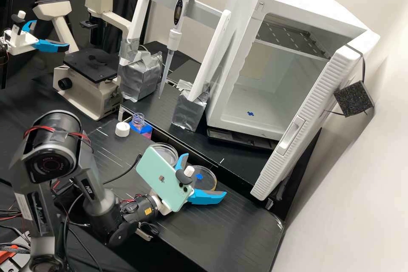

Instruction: Close the lid

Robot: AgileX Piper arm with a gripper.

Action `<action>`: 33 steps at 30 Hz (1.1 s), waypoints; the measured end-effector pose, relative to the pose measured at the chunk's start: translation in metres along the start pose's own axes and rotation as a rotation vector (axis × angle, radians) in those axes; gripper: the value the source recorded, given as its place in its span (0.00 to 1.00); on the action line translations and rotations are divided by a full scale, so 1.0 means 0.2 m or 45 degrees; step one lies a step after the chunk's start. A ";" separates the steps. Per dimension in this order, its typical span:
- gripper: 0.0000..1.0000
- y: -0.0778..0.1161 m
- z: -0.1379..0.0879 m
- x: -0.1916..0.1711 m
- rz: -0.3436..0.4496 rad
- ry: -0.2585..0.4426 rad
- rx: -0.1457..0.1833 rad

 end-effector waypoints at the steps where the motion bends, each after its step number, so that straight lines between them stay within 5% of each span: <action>1: 1.00 0.01 0.00 -0.01 0.007 0.001 0.003; 14: 1.00 0.02 0.00 -0.06 0.023 -0.012 0.052; 33: 1.00 0.00 0.00 -0.05 0.032 -0.003 0.008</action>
